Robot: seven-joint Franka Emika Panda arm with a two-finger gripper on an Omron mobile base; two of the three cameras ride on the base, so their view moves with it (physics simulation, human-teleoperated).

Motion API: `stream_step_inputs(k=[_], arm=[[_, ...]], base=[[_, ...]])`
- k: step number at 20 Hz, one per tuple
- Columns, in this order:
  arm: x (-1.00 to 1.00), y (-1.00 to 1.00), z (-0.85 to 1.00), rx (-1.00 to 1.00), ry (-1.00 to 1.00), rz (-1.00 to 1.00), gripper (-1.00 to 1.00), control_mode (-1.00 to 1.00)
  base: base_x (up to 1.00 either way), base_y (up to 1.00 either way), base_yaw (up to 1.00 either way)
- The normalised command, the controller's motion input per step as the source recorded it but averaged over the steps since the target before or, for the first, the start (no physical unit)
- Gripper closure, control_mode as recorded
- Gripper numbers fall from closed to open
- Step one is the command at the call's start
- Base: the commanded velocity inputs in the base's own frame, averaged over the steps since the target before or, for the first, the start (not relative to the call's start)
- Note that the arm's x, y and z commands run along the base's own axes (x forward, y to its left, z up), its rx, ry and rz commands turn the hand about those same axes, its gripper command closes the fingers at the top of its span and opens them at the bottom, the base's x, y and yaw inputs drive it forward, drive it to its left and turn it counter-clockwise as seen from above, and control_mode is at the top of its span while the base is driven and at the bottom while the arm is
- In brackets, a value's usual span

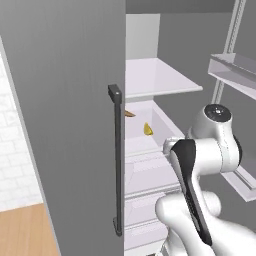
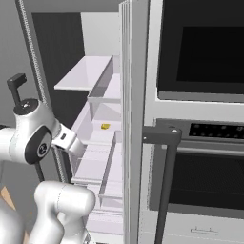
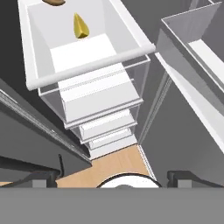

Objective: Grab a lemon wedge from the fridge and one ice cube from the ice bowl, and put them in the glass of lemonade.

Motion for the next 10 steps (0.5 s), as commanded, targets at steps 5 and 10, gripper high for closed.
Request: stream_step_inputs(k=[5, 10], arm=[[0.49, 0.0, -0.32, 0.02, -0.08, 0.12, -1.0, -1.0], [0.63, 0.0, -0.21, 0.02, 0.0, 0.09, -1.0, -1.0]], base=[[0.0, 0.0, 0.0], [0.0, 0.0, 0.0]])
